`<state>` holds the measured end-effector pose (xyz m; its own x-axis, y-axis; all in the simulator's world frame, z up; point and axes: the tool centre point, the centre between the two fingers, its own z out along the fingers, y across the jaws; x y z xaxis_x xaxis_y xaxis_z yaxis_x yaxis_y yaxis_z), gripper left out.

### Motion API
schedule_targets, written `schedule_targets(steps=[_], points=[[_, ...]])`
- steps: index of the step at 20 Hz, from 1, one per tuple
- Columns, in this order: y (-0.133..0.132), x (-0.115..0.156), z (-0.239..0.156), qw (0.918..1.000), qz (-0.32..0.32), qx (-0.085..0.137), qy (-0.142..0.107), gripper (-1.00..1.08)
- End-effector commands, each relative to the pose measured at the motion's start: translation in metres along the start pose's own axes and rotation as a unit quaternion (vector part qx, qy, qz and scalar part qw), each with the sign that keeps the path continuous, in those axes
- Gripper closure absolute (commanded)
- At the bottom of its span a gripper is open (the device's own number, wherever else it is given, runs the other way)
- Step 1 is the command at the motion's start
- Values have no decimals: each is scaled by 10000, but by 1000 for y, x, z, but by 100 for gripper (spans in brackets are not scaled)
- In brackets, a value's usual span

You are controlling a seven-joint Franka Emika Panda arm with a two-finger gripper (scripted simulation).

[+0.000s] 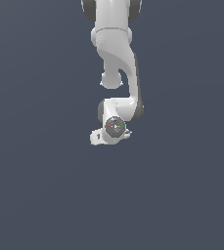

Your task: Pick up the object and move it to a goal position.

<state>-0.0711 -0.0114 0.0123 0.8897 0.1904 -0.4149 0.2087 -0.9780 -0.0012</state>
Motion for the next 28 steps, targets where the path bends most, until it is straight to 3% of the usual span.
schedule_targets(steps=[1, 9, 16, 22, 28], points=[[-4, -1, 7, 10000, -33, 14, -46, 108], [-4, -1, 7, 10000, -33, 14, -46, 108], [1, 6, -3, 9999, -3, -19, 135, 108], [0, 21, -12, 9987, -49, -72, 504, 108], [-3, 46, -29, 9935, -125, -160, 1116, 108]])
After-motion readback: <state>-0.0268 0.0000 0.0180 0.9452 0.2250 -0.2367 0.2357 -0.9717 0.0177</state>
